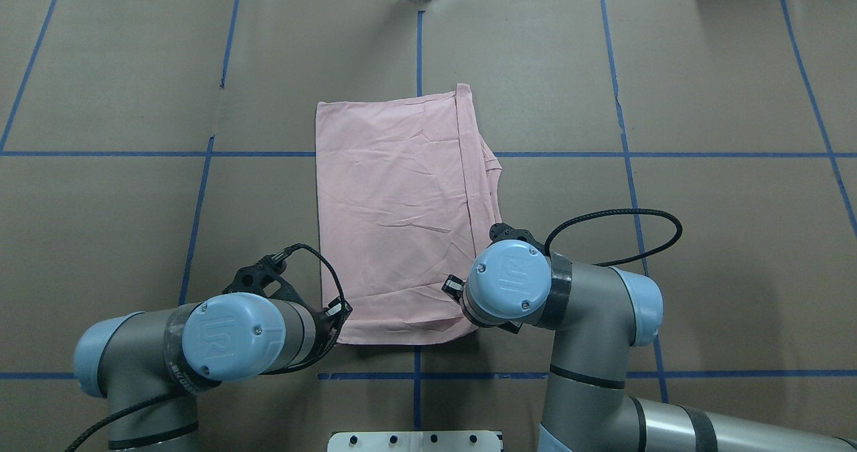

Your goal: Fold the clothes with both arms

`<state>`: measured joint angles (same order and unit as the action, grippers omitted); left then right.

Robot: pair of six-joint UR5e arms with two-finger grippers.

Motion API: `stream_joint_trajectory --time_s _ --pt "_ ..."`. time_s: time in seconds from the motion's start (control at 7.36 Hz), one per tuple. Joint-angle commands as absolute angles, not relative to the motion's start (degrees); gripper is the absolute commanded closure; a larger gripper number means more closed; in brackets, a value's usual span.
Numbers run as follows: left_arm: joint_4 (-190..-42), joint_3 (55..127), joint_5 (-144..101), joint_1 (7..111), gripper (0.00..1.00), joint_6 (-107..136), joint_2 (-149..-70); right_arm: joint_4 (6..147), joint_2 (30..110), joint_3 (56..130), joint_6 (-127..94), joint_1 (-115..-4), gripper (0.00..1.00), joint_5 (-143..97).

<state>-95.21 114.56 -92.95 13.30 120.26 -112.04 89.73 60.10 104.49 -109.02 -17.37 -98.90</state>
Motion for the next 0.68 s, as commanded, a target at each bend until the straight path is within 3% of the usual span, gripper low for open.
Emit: stream_joint_trajectory --time_s 0.0,0.41,0.54 --pt "-94.75 118.28 -92.90 11.09 1.00 119.09 -110.93 90.00 61.25 108.17 -108.90 -15.92 1.00 -99.14" --pt "-82.75 131.17 -93.16 5.56 1.00 119.09 -110.21 90.09 66.34 118.80 -108.98 -10.29 1.00 -99.40" --pt "-82.01 132.26 -93.16 5.02 1.00 119.18 -110.48 90.09 66.44 119.44 -108.98 -10.02 1.00 -99.32"
